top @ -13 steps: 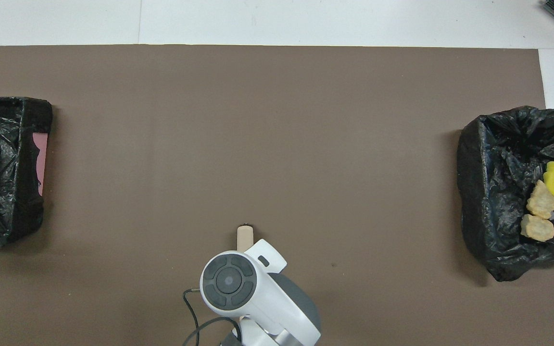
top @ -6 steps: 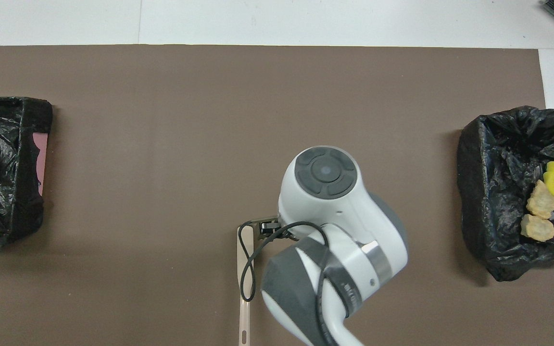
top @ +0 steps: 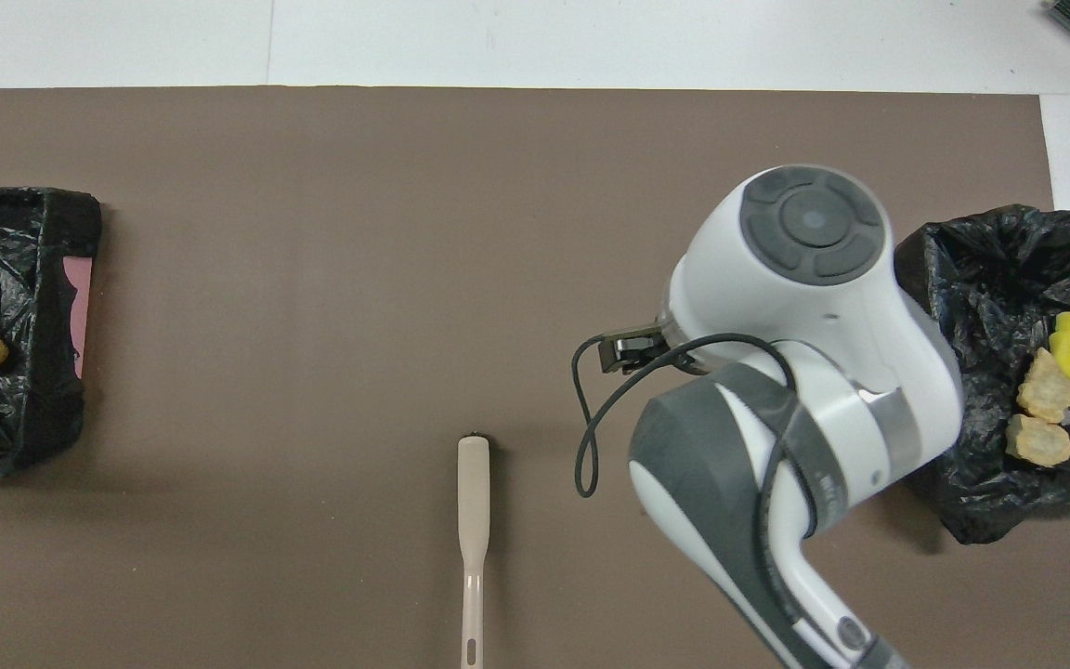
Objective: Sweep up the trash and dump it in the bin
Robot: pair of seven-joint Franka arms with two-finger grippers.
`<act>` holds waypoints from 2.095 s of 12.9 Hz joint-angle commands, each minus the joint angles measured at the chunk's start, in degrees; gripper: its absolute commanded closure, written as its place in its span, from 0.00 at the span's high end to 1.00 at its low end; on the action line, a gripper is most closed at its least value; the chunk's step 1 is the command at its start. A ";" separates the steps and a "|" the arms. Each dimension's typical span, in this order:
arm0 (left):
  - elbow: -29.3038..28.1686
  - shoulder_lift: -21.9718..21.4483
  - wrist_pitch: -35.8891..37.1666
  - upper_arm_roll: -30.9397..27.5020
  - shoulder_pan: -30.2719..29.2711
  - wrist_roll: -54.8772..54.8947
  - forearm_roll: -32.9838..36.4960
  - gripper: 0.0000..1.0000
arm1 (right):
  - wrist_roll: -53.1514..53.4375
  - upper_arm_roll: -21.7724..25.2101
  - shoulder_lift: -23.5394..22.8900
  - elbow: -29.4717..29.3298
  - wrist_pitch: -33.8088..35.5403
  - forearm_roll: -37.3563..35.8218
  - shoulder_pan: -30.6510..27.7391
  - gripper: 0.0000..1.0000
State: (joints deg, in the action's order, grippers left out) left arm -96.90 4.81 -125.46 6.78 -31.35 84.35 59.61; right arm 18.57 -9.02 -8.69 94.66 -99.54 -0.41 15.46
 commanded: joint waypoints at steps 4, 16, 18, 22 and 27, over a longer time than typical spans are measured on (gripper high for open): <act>-0.40 -1.38 9.78 -0.19 8.32 -1.47 -9.21 0.00 | -9.59 1.20 1.21 -2.98 0.66 -2.92 -9.91 1.00; -7.52 -2.26 19.29 -0.19 28.52 -36.41 -40.09 0.00 | -20.31 6.55 9.29 -4.13 7.34 -0.56 -21.70 1.00; -7.43 -2.17 19.47 -0.19 30.64 -41.26 -45.09 0.00 | -20.42 7.62 10.80 -3.78 7.52 -0.55 -21.52 1.00; -6.73 0.55 19.29 -0.19 38.19 -59.07 -49.05 0.00 | -19.18 7.09 12.73 -1.06 8.13 0.41 -20.56 1.00; -0.50 8.80 18.59 -0.28 47.52 -80.46 -54.86 0.00 | -19.53 5.69 12.74 -1.50 11.65 0.32 -20.38 1.00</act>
State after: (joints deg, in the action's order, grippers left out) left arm -101.99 10.10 -107.10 7.61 13.45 9.09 6.66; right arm -0.53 -2.63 2.61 91.76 -88.42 -1.15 -4.60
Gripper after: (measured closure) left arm 0.687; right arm 0.000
